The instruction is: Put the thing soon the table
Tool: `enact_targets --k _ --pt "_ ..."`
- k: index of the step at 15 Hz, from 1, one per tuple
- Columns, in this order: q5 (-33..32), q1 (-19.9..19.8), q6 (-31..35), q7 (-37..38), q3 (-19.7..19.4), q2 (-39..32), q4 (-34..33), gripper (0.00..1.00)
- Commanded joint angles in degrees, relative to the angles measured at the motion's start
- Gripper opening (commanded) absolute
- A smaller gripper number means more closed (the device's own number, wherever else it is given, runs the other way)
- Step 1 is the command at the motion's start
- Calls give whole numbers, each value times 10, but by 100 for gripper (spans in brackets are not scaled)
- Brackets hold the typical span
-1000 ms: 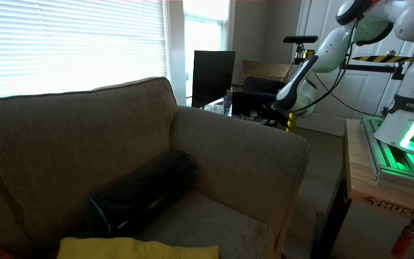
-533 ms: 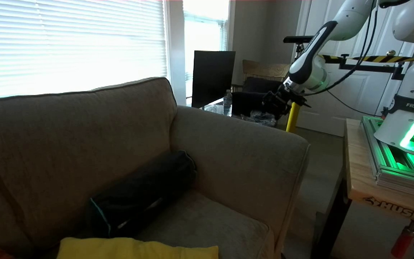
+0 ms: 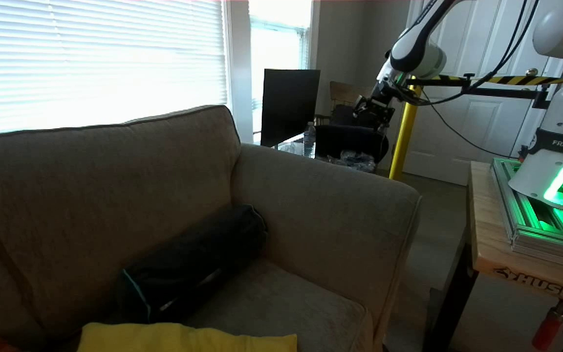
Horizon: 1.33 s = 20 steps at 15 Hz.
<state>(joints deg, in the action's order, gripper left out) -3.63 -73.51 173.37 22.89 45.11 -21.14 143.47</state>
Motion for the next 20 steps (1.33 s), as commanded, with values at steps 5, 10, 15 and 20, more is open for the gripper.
enact_targets --k 5,10,15,20 --pt "26 -64 -324 -87 170 190 -99 100" --pt "-24 180 -432 -178 -48 210 -165 100" --pt "-39 410 -422 -204 -274 206 -170 100" --pt "-40 460 -422 -204 -324 206 -170 100"
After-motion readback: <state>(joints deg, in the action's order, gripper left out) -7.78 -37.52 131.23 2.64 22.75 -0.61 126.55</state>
